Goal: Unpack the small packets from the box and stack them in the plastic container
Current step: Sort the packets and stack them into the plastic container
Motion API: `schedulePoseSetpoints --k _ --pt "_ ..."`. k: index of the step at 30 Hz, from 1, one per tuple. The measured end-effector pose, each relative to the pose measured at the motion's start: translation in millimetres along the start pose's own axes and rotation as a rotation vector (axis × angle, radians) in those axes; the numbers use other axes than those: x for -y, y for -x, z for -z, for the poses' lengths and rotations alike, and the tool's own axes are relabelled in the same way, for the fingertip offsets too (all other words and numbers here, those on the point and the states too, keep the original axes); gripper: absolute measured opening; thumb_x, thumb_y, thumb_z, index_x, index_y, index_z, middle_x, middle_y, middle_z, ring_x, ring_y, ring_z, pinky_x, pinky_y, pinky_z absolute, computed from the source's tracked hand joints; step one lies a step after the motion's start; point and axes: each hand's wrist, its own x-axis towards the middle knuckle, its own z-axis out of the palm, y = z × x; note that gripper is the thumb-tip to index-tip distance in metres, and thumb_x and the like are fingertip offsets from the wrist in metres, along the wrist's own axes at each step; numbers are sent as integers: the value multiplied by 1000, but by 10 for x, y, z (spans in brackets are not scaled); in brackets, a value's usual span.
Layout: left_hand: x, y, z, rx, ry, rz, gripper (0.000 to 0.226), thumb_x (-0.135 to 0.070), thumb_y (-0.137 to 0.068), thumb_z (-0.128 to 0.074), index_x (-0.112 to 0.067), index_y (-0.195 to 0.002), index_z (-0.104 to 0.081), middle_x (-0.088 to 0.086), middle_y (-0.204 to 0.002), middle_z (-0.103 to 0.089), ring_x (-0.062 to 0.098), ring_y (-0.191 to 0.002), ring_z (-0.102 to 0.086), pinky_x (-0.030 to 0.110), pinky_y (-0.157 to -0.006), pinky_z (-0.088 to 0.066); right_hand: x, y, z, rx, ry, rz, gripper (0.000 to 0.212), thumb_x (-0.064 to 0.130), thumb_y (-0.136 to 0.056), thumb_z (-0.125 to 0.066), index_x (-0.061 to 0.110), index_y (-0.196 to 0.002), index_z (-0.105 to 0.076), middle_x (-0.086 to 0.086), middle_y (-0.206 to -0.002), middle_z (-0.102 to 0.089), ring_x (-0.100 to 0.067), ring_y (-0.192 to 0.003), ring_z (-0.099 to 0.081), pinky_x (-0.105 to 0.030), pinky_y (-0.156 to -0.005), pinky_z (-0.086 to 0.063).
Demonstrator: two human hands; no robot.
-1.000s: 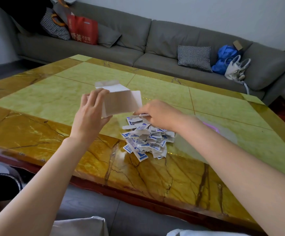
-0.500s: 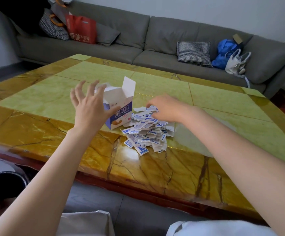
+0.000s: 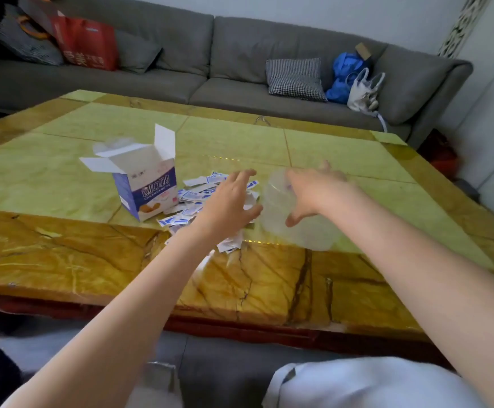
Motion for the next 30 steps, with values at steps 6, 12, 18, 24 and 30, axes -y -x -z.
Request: schedulePoseSetpoints --k 6,12,18,24,30 --pt "-117 -132 -206 137 212 144 79 -24 -83 -67 -13 -145 -19 10 -146 -37 24 -130 -41 34 -105 -36 -72 -69 -204 -122 72 131 99 38 -76 -69 21 -148 -2 -10 -145 -32 -39 -133 -21 -48 -101 -31" --pt "-115 -240 -262 88 251 184 80 -24 -79 -71 -13 -142 -24 10 -135 -48 25 -116 -53 38 -96 -44 13 -135 -208 -91 85 127 97 29 -78 -66 18 -148 0 -11 -148 -26 -41 -134 -20 -48 -103 -30" --pt "-103 -291 -207 129 281 176 86 -24 -75 -75 -15 -142 -22 4 -132 -49 14 -98 -51 29 -85 -43 -308 -332 189 -235 -256 65 38 19 -84 -58 9 -120 -55 -10 -115 -59 -31 -100 -57 -33 -80 -46" --pt "-95 -317 -225 136 265 152 81 -26 -75 -74 -18 -140 -27 1 -132 -49 12 -96 -51 26 -82 -43 -692 -677 -76 -237 -496 -259 40 10 -88 -52 11 -128 -47 -14 -132 -49 -35 -119 -49 -39 -94 -42" --pt "-140 -362 -288 135 241 154 75 -27 -78 -72 -18 -140 -30 3 -135 -47 14 -102 -52 28 -84 -43 -637 -713 -412 -19 -590 -213 41 10 -89 -40 7 -129 -49 -18 -115 -60 -31 -85 -64 -26 -60 -45"
